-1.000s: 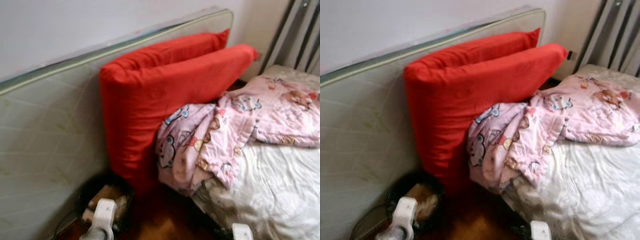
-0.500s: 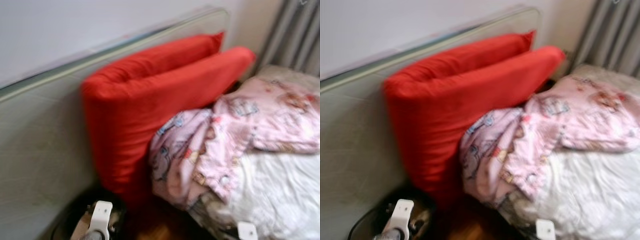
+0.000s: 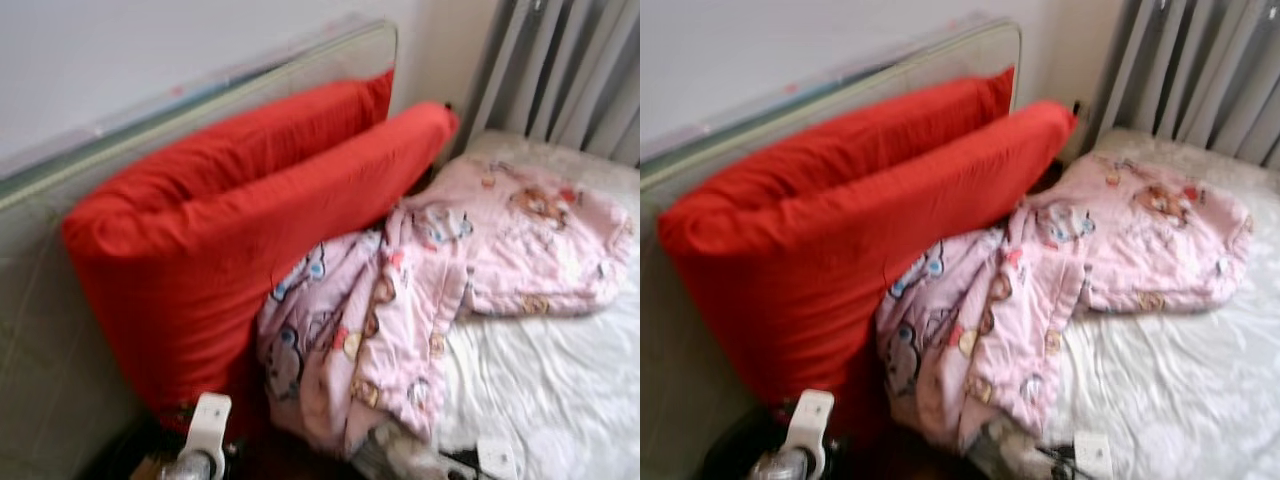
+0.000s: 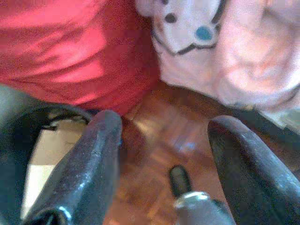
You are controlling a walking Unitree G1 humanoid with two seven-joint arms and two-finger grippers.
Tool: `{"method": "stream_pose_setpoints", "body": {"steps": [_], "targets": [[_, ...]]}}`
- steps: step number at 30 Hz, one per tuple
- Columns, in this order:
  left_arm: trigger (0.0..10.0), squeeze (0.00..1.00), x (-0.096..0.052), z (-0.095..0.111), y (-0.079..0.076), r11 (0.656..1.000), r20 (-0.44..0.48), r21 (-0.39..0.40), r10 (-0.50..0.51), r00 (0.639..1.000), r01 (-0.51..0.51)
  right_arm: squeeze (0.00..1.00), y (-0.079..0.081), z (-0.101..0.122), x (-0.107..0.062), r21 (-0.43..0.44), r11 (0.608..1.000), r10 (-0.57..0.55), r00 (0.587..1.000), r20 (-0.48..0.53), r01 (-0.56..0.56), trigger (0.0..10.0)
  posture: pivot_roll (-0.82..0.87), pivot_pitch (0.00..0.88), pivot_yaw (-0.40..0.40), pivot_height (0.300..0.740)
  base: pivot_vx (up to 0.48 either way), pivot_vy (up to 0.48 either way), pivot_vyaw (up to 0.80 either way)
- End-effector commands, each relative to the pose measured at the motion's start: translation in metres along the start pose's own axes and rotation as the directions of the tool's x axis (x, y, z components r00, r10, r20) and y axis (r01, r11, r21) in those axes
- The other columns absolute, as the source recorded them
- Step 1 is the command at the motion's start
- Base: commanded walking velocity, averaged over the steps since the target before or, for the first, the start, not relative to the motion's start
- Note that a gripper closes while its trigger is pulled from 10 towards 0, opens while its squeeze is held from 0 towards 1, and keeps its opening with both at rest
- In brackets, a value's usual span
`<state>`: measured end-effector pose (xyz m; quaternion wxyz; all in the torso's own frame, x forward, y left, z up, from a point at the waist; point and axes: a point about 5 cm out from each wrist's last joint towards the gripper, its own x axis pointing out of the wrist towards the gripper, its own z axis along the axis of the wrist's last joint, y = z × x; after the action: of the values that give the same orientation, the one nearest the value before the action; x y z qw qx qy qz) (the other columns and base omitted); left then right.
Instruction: Clean up the room
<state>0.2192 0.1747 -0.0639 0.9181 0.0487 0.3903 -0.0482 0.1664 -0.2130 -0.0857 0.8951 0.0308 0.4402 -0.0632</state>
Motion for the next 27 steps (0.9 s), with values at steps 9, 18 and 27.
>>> {"method": "stream_pose_setpoints", "body": {"steps": [9, 18, 27], "targets": [[10.0, 0.0, -0.004, -0.004, 0.01, 1.0, 0.038, -0.002, 0.022, 0.999, -0.022, 0.0, 0.054, 0.024, 0.006, 0.004, 0.993, 0.114, 0.988, 0.106, -0.115, 10.0, -0.06, 0.0, -0.002, 0.729, 0.0, 0.0, 0.0], [10.0, 0.0, -0.002, 0.084, 0.022, 0.996, 0.43, -0.085, 0.045, 0.902, -0.008, 0.0, 0.048, 0.079, 0.005, -0.034, 0.986, 0.164, 0.913, 0.374, -0.163, 10.0, -0.06, 0.008, -0.008, 0.729, 0.0, 0.0, 0.0], [10.0, 0.0, -0.021, 0.095, 0.025, 0.998, 0.604, -0.058, 0.031, 0.796, 0.005, 0.0, 0.048, 0.113, -0.012, -0.041, 0.985, 0.158, 0.76, 0.63, -0.17, 10.0, -0.06, 0.0, -0.016, 0.729, 0.0, 0.0, 0.0]]}}
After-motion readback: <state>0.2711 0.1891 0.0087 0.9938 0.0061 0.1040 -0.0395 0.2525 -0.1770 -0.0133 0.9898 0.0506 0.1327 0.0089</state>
